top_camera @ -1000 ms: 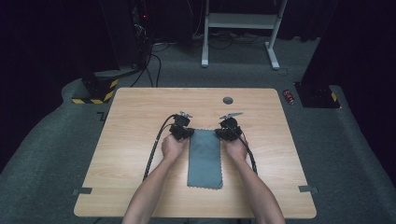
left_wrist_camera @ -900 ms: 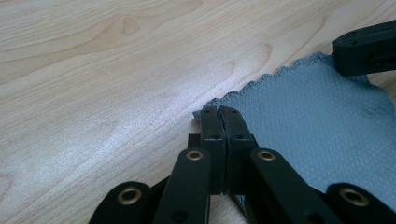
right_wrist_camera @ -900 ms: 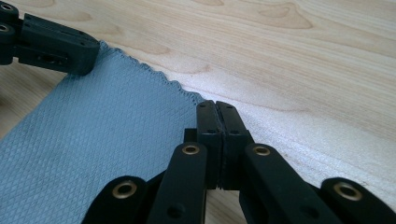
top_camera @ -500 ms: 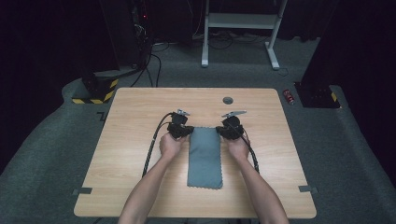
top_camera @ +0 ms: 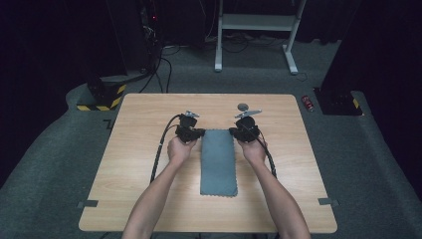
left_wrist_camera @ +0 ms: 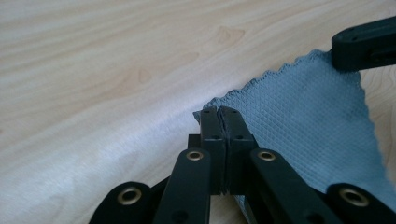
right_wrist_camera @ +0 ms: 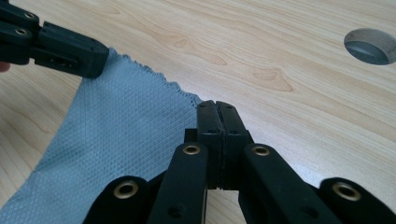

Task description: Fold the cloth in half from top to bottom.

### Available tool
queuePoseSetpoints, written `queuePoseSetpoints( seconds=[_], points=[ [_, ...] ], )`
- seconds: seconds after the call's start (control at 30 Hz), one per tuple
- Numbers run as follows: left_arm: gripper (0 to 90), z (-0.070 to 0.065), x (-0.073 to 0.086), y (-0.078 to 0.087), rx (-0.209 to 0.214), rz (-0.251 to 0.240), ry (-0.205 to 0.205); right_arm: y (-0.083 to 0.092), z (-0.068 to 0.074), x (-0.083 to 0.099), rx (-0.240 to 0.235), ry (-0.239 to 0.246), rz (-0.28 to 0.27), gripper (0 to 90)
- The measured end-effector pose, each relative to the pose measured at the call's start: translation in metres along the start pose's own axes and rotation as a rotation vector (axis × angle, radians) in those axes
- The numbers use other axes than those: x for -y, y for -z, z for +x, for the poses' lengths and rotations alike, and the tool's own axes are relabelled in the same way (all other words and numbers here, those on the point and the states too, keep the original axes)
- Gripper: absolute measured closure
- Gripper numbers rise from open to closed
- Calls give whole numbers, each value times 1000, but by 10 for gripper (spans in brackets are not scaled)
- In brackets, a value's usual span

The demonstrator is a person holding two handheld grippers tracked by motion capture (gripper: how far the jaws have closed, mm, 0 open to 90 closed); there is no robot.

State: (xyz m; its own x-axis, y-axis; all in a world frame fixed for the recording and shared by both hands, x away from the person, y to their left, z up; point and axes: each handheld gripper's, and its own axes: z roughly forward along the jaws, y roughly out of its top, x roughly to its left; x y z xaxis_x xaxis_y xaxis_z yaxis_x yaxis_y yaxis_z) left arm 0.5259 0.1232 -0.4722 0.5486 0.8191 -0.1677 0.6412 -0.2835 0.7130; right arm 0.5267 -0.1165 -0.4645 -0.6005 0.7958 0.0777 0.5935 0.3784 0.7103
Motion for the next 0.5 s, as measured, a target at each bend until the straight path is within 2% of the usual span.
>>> queuePoseSetpoints(
  seconds=[0.23, 0.33, 0.4, 0.5],
  points=[
    [892, 7, -21, 5, -22, -22, 13, 2, -1, -23, 27, 7, -8, 898],
    [891, 8, -28, 10, -24, -51, 22, 7, -2, -32, 39, 6, -23, 898],
    [891, 8, -30, 10, -22, -43, 16, 9, -3, -34, 41, 10, -37, 898],
    [891, 6, -28, 7, -25, -29, 2, 8, -3, -32, 38, 9, -31, 898]
  ],
)
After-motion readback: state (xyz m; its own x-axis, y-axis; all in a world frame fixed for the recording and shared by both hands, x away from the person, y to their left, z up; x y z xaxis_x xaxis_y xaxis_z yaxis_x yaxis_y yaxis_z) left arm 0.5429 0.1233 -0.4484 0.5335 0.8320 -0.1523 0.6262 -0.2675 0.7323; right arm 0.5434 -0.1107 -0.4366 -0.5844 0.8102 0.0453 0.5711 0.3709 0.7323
